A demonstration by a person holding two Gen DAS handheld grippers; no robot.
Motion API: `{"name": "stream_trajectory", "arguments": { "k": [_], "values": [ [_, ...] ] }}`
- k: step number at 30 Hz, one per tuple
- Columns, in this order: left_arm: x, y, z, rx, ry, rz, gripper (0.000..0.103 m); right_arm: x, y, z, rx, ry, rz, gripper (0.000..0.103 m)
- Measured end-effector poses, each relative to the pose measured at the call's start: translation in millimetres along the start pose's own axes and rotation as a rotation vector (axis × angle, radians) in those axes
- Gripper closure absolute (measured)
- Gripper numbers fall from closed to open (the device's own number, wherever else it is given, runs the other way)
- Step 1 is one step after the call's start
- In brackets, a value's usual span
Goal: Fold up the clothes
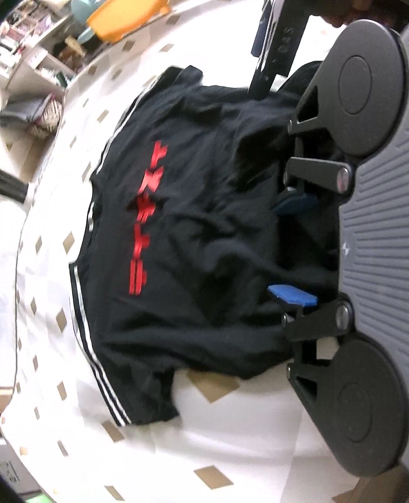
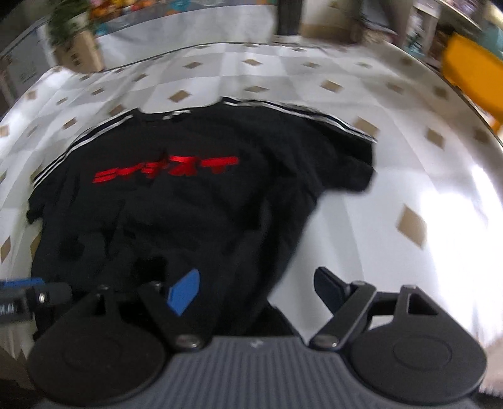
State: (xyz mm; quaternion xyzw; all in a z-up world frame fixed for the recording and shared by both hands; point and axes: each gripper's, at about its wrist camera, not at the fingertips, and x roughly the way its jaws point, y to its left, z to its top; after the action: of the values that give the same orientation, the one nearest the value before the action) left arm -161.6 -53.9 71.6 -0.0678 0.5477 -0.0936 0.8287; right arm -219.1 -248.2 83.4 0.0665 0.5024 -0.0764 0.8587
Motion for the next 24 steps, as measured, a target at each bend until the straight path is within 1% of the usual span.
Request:
{"name": "stream_trajectory", "arguments": {
  "k": [3,5,7,10,13,15,19,24],
  "values": [
    [5,5,10,-0.020,0.010,0.010,0.052,11,3,13,-0.005,0.021,0.068,0.023],
    [8,7,16,-0.014,0.015,0.017,0.052,15,2,21,-0.017,0.035,0.105,0.023],
    [12,7,25,0.008,0.014,0.029,0.052,18,1,29,-0.050,0.035,0.132,0.023],
    [19,9,42,0.032,0.016,0.041,0.052,24,-4,45,-0.082,0.012,0.156,0.023],
    [27,11,61,0.067,0.014,0.065,0.052,33,-13,60,-0.090,-0.003,0.163,0.023],
    [31,15,73,0.077,0.001,0.072,0.052,42,-23,67,-0.058,-0.016,0.154,0.023],
    [43,29,95,0.019,-0.020,0.056,0.051,61,-39,84,0.017,-0.031,0.123,0.023],
    [61,42,115,-0.015,-0.040,0.057,0.051,82,-41,101,-0.023,-0.052,0.089,0.023]
  ]
}}
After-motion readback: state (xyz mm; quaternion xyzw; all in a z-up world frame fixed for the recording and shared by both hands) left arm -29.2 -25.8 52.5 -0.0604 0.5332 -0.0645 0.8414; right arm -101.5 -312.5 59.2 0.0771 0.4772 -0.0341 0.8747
